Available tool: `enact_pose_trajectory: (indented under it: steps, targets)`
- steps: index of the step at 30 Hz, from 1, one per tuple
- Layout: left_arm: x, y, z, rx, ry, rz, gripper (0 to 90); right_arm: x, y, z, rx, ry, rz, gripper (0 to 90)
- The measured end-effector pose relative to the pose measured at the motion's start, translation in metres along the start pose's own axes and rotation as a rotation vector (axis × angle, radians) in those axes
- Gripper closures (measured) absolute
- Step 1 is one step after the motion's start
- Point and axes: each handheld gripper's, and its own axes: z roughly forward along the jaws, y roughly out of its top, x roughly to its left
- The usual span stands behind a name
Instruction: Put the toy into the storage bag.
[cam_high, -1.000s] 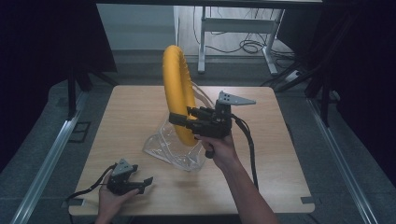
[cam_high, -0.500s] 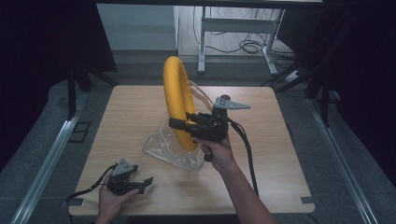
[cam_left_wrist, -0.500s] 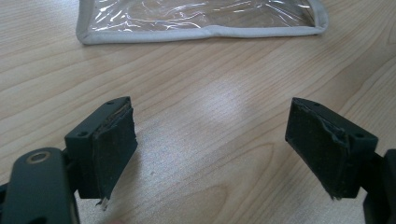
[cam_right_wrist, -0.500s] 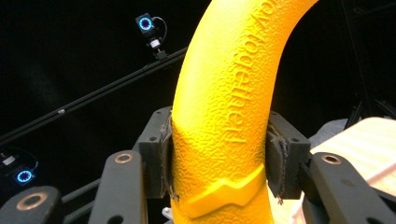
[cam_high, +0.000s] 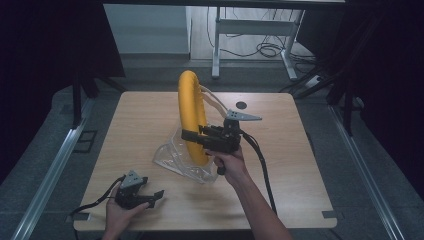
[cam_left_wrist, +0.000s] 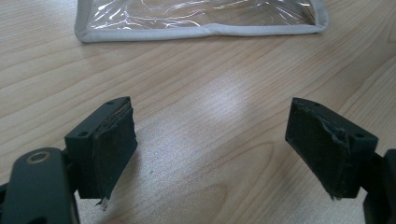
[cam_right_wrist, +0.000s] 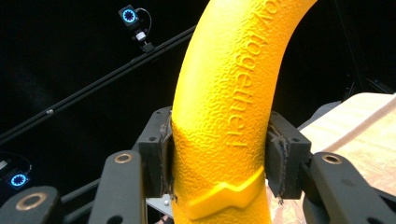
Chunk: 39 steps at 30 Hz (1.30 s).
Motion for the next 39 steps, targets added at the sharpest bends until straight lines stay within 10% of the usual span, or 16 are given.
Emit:
enact_pose_trajectory:
  steps: [15, 39]
  targets:
    - [0.0, 0.0, 0.0, -0.002, -0.002, -0.003, 16.0, -0.021, -0.017, -0.006, 0.062, -0.063, 0.074, 47.6]
    - [0.001, 0.001, 0.001, -0.004, -0.003, -0.009, 16.1, -0.016, -0.008, -0.023, 0.02, -0.125, -0.011, 36.5]
